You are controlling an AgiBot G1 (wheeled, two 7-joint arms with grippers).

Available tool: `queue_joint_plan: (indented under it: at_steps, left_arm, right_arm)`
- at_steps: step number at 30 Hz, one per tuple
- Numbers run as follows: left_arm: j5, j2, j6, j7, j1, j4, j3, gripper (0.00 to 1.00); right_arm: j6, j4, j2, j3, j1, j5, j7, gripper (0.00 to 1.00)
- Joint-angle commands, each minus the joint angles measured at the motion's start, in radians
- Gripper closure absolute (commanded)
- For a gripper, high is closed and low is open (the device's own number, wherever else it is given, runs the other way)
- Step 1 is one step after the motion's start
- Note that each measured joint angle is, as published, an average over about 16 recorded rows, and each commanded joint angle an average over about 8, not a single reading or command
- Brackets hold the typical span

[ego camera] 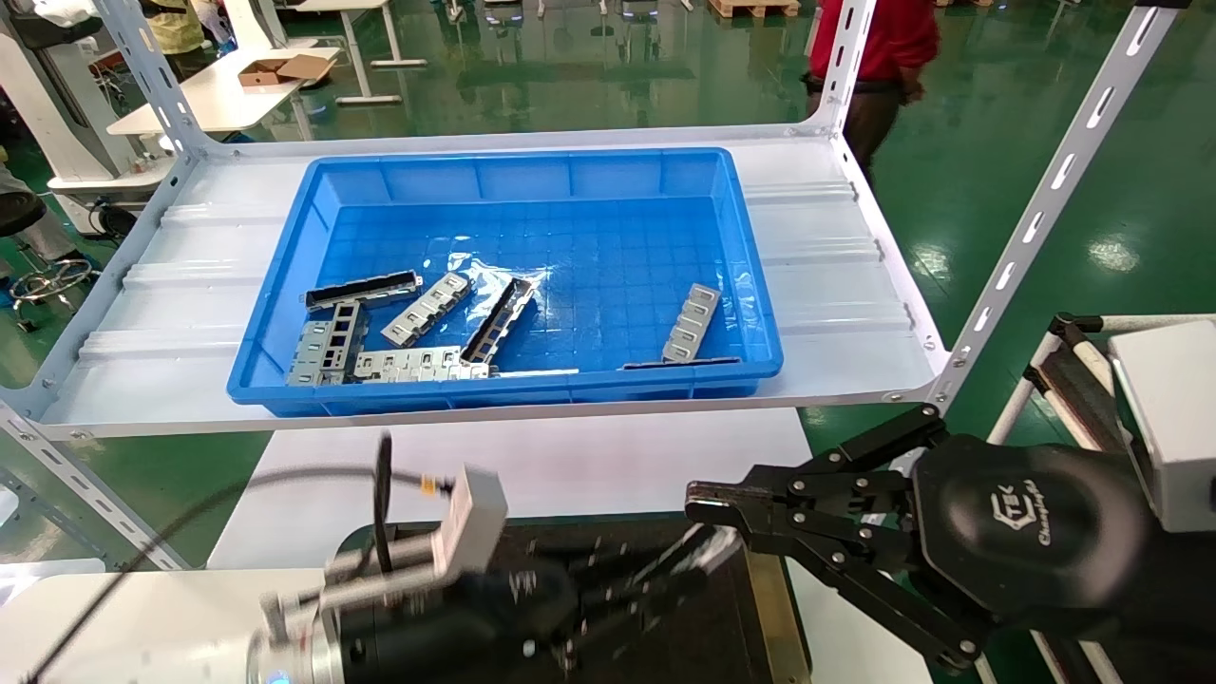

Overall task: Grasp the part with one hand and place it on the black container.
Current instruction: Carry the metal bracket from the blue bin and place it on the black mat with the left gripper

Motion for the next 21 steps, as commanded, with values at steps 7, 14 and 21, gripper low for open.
queue_joint_plan:
  at_steps: [7, 14, 21]
  left_arm:
    - [0.013, -0.001, -0.272, -0.006, 0.156, -0.096, 0.004, 1.0]
    - [0.009, 0.072, -0.499, 0.009, 0.229, -0.095, -0.019, 1.0]
    - [0.003, 0.18, -0.686, 0.03, 0.258, -0.051, -0.054, 1.0]
  right_arm:
    - [0.0, 0.0, 0.0, 0.0, 0.0, 0.0, 0.0, 1.0]
    - [0.0, 0.0, 0.0, -0.001, 0.0, 0.001, 0.0, 1.0]
    - [0.001, 0.0, 0.001, -0.001, 0.0, 0.001, -0.001, 1.0]
